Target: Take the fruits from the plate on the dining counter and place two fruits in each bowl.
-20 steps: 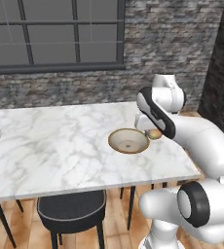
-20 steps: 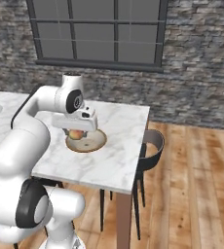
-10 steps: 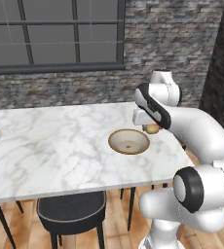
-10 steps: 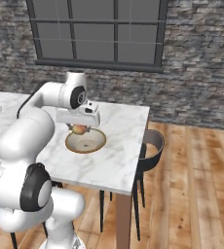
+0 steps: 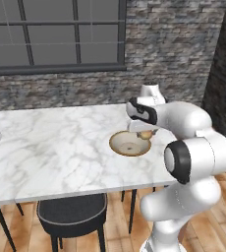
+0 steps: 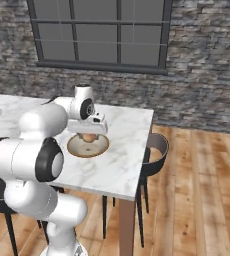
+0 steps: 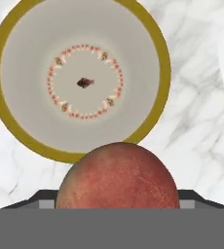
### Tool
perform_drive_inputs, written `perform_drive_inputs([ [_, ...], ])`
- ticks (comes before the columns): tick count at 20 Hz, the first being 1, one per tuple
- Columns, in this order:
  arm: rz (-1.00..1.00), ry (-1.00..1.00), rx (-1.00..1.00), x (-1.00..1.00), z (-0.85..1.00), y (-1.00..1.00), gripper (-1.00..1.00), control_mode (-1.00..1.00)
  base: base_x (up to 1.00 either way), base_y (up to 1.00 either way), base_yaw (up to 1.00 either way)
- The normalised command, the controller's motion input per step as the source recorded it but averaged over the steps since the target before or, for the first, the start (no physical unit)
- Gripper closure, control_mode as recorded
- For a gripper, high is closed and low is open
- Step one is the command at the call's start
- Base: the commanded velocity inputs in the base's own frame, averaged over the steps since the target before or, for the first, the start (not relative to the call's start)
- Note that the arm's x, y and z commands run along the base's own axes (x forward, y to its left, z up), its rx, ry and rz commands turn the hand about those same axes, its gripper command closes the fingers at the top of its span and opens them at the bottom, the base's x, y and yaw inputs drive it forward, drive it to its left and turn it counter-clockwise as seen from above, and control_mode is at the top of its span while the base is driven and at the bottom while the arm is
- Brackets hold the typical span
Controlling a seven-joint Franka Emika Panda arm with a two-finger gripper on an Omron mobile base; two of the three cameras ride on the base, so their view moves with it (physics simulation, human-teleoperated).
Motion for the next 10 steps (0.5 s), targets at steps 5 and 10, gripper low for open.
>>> perform_drive_inputs([
  [5,0.00,-0.06,-0.01,0.44,-0.54,0.00,1.00,-1.00,0.00,0.00,0.00],
  [10,0.00,0.00,0.00,0.50,-0.16,0.00,1.00,-1.00,0.00,0.00,0.00],
])
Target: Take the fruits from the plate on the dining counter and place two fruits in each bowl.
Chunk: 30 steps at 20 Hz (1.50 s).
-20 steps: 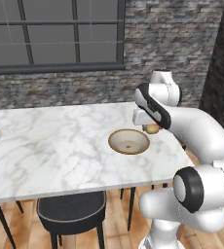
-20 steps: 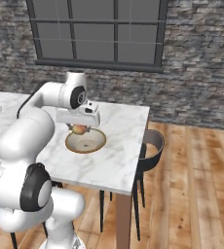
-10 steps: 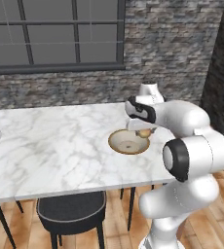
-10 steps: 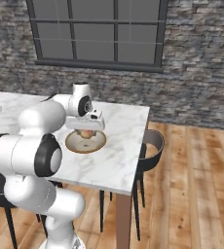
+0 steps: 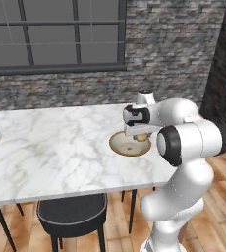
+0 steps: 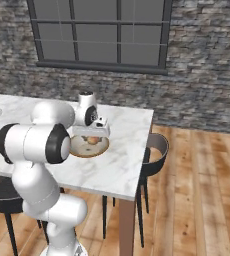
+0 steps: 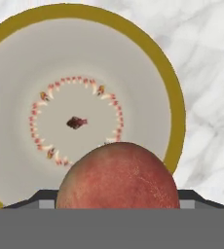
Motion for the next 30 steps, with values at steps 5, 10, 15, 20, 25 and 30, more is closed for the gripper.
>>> perform_drive_inputs([
  [5,0.00,0.00,0.00,0.38,-0.41,0.00,1.00,-1.00,0.00,0.00,0.00],
  [10,0.00,0.00,-0.02,0.20,-0.50,0.13,1.00,-1.00,0.00,0.00,0.00],
  [15,0.00,0.00,0.00,0.01,-0.30,0.12,1.00,-1.00,0.00,0.00,0.00],
  [20,0.00,0.00,0.00,0.00,-0.06,0.00,-1.00,-1.00,0.00,0.00,0.00],
  [25,0.00,0.00,0.00,0.00,0.00,0.00,-1.00,-1.00,0.00,0.00,0.00],
  [30,0.00,0.00,0.00,-0.02,0.05,0.00,-1.00,-1.00,0.00,0.00,0.00],
])
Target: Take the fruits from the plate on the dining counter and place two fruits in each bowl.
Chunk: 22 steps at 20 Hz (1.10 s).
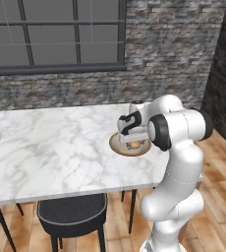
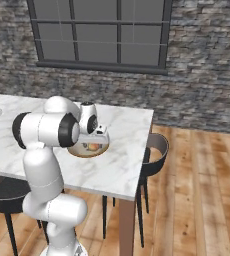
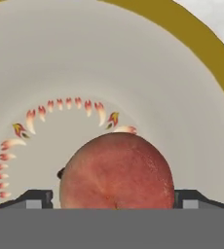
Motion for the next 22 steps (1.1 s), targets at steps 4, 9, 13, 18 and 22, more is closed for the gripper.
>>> perform_drive_inputs([
  [4,0.00,-0.06,-0.01,-0.23,0.34,0.00,-1.00,-1.00,0.00,0.00,0.00],
  [9,0.00,-0.08,0.03,-0.78,0.97,0.00,-1.00,-1.00,0.00,0.00,0.00],
  [13,0.00,0.00,0.01,-1.00,1.00,0.00,-1.00,-1.00,0.00,0.00,0.00],
  [18,-0.07,0.02,0.05,-1.00,0.96,0.00,-1.00,-1.00,0.00,0.00,0.00],
  [22,-0.09,0.01,0.05,-1.00,0.93,0.00,-1.00,-1.00,0.00,0.00,0.00],
])
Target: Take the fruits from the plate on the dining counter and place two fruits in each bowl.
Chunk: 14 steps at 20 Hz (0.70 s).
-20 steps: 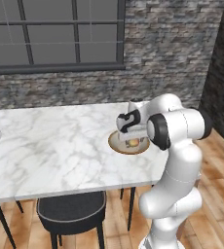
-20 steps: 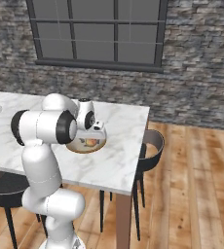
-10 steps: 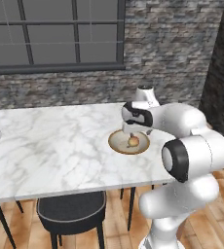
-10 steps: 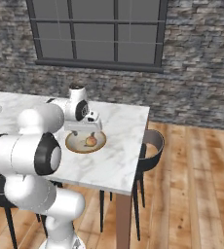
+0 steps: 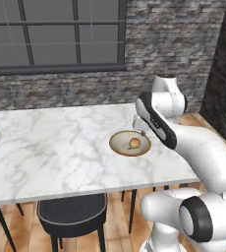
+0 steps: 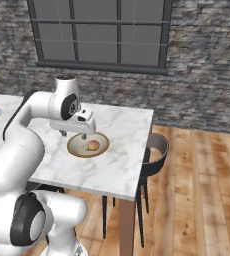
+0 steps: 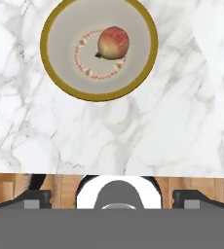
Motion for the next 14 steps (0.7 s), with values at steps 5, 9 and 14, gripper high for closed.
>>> perform_drive_inputs([
  [5,-0.06,0.02,0.00,-1.00,0.71,0.00,-1.00,-1.00,0.00,0.00,0.00],
  [9,-0.04,0.00,-0.02,-1.00,0.47,0.00,-1.00,-1.00,0.00,0.00,0.00],
  [14,0.00,0.01,-0.09,-0.95,0.28,0.00,-1.00,-1.00,0.00,0.00,0.00],
])
